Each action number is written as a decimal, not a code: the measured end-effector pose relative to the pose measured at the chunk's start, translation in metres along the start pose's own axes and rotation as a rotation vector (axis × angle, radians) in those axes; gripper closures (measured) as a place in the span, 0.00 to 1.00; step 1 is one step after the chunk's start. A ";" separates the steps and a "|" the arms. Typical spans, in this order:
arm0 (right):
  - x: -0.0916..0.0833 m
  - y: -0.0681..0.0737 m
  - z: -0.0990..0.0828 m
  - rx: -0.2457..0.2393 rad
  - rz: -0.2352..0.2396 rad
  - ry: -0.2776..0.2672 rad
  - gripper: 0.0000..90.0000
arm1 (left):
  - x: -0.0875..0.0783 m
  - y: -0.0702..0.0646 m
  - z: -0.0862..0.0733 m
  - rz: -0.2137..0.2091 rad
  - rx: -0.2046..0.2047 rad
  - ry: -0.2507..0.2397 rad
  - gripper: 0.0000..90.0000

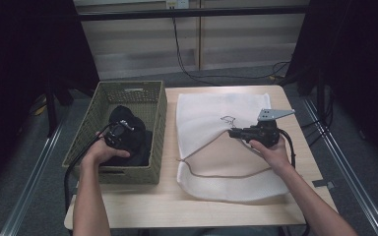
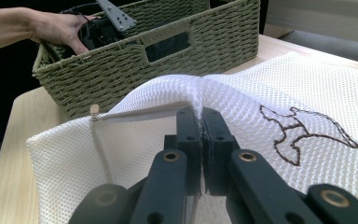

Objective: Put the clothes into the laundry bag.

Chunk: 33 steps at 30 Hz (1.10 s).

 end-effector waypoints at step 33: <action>0.000 -0.002 -0.001 0.008 -0.007 0.000 0.97 | -0.040 0.003 0.019 0.069 -0.141 -0.102 0.82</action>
Point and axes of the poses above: each handheld gripper's, and its own axes: x roughly forward along the jaws, z roughly out of its top, y roughly to its left, the point moved 1 cm from there along x, roughly forward along the jaws, and after that the axes turned 9 degrees about -y, right-handed, at the moved point
